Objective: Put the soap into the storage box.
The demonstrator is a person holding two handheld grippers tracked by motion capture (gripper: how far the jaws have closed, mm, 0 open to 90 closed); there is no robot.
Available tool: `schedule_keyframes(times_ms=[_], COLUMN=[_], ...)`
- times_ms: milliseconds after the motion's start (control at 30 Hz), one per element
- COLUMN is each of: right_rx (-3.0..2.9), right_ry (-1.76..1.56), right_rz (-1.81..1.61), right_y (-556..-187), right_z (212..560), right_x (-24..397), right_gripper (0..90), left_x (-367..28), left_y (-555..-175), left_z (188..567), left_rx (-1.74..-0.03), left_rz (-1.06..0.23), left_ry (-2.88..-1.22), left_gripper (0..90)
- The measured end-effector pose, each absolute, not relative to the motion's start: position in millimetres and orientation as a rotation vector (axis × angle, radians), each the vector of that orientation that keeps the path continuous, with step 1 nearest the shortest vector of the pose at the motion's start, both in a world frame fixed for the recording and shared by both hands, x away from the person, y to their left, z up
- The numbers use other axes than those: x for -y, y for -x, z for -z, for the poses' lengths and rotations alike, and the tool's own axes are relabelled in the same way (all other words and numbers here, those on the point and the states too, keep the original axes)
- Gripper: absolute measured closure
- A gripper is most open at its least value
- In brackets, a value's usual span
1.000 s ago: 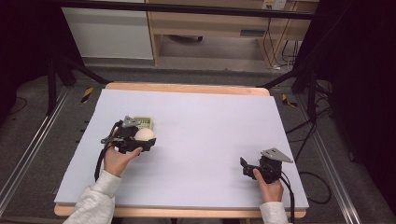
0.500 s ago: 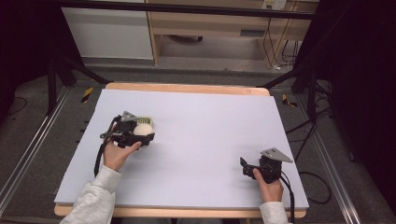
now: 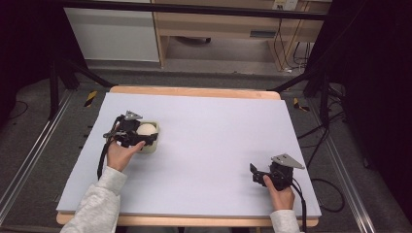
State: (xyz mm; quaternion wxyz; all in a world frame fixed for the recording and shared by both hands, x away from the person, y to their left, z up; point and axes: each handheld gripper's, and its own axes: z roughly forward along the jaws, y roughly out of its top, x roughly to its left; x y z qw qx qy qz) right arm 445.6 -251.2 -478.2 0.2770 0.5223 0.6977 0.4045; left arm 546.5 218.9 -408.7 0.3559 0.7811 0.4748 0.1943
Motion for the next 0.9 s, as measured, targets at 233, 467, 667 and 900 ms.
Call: schedule_keyframes(times_ms=[233,467,667,900], right_rx=[-1.877,-1.877,-1.877,-1.88], right_ry=[-1.396,-1.402,-1.408,-1.399], right_rz=[-1.081,-1.084,-1.089,-1.081], right_y=[-445.9,-446.1,-446.2,-446.4], right_z=[478.6,478.8,478.7,479.2], right_x=[251.5,251.1,250.7,250.6], right_gripper=[4.7,4.7,4.7,4.7], left_x=[-225.0,-226.8,-228.2,-228.9], left_y=[-553.7,-562.2,-569.4,-575.4], left_z=[410.7,415.4,419.7,425.4], left_rx=[-1.254,-1.272,-1.293,-1.316], left_rz=[-0.503,-0.509,-0.518,-0.522], left_ry=[-2.004,-2.017,-2.029,-2.038], left_gripper=[23.7,23.7,23.7,23.7])
